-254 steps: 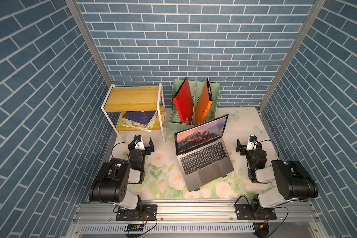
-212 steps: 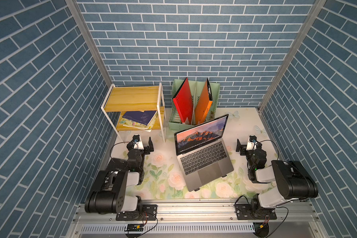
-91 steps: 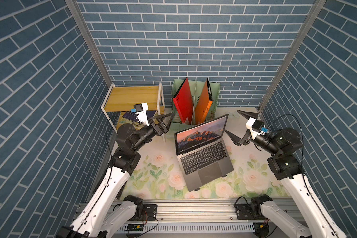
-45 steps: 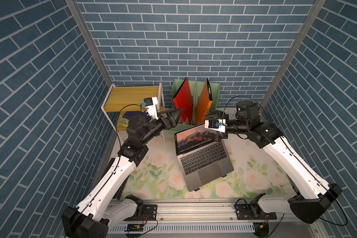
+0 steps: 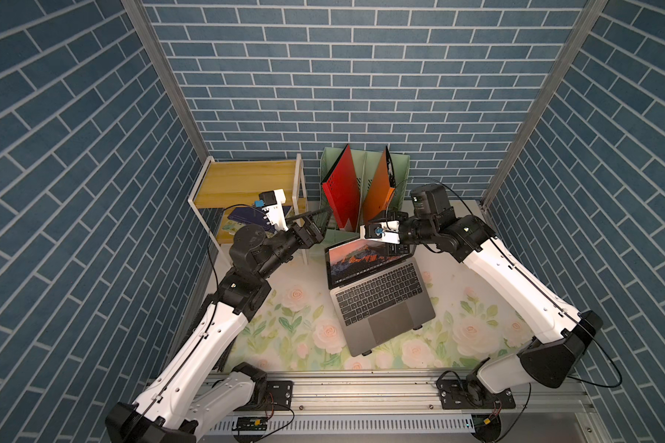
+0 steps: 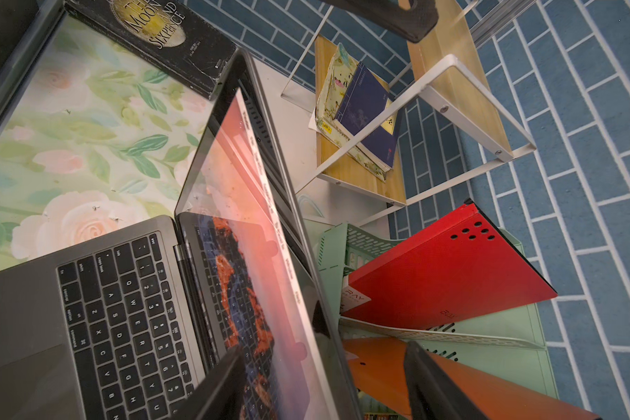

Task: Close the laptop lid and set it aside
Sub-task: Close the lid of the laptop.

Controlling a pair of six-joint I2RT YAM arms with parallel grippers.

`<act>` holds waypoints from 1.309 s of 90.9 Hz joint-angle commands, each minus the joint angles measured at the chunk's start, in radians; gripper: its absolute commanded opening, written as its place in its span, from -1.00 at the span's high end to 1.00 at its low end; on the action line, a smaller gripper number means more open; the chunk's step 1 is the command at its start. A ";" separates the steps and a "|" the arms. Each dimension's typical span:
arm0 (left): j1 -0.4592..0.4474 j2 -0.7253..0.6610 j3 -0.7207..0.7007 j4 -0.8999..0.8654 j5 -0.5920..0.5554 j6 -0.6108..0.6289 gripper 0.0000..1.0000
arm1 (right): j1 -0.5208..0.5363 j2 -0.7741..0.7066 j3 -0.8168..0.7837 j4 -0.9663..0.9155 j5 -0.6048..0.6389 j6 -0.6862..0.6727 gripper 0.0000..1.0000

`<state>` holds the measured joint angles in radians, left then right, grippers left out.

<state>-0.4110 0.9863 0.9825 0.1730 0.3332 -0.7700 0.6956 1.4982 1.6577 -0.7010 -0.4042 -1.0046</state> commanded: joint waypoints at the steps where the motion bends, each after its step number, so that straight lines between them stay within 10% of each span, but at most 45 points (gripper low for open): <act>1: -0.003 -0.030 -0.015 -0.002 -0.016 0.002 -1.00 | 0.013 -0.012 0.005 -0.038 0.011 -0.016 -0.32; 39: -0.003 -0.035 -0.027 0.025 -0.005 -0.033 -1.00 | 0.033 -0.153 -0.172 -0.073 0.028 0.107 -0.07; 88: -0.057 0.037 -0.031 0.059 0.050 -0.069 -0.99 | 0.153 -0.634 -0.648 0.028 0.069 0.459 -0.20; 119: -0.183 0.088 -0.107 0.204 -0.007 -0.117 -0.99 | 0.152 -0.810 -0.748 0.666 -0.071 1.101 -0.75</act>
<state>-0.5579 1.0779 0.9245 0.2703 0.3546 -0.8543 0.8425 0.7376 0.9676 -0.3367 -0.4076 -0.2836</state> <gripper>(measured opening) 0.996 0.864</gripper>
